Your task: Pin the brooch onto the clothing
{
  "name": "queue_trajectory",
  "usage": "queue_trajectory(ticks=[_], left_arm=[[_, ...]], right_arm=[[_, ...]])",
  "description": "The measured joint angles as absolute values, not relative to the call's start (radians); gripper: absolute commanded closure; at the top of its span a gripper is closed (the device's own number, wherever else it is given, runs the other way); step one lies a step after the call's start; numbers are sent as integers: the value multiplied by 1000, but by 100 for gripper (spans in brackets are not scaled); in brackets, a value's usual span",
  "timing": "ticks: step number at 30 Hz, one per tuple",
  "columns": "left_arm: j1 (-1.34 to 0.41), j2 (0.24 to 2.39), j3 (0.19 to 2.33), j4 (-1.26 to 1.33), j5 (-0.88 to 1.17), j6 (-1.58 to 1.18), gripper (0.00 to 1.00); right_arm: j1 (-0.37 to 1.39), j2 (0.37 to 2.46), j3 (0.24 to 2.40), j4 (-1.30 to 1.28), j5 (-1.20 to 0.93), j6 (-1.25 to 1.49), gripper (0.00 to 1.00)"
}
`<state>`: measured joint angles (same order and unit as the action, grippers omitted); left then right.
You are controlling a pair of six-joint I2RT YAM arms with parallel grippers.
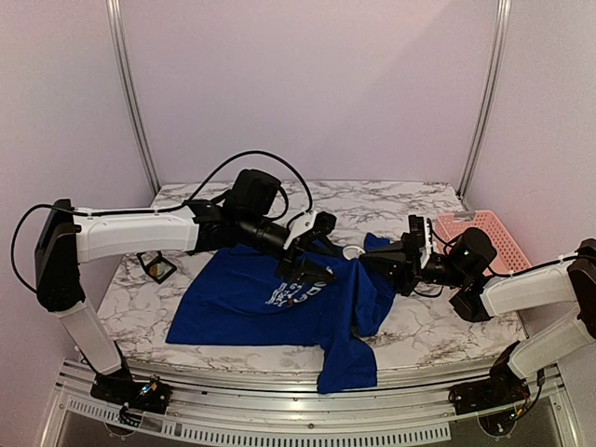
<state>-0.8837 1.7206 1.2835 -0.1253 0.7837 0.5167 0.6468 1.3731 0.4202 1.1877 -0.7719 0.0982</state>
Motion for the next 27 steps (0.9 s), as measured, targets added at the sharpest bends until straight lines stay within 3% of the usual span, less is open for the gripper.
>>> queue_trajectory(ticks=[6,16,20,23,27], left_arm=[[-890,1721,1285,-61,773,439,54],[-899,1721,1303,10,736,364,80],[-908,1721,1303,10,731,351,100],[-911,1721,1302,10,728,341,100],[-912,1721,1295,30,715,300,100]], right_arm=[[647,1369,420,1166,-767,88,100],[647,1367,429,1147,-767,76,100],[647,1367,433,1142,-767,73,100],[647,1362,434,1132,-765,72,99],[647,1351,434,1114,-742,68,69]])
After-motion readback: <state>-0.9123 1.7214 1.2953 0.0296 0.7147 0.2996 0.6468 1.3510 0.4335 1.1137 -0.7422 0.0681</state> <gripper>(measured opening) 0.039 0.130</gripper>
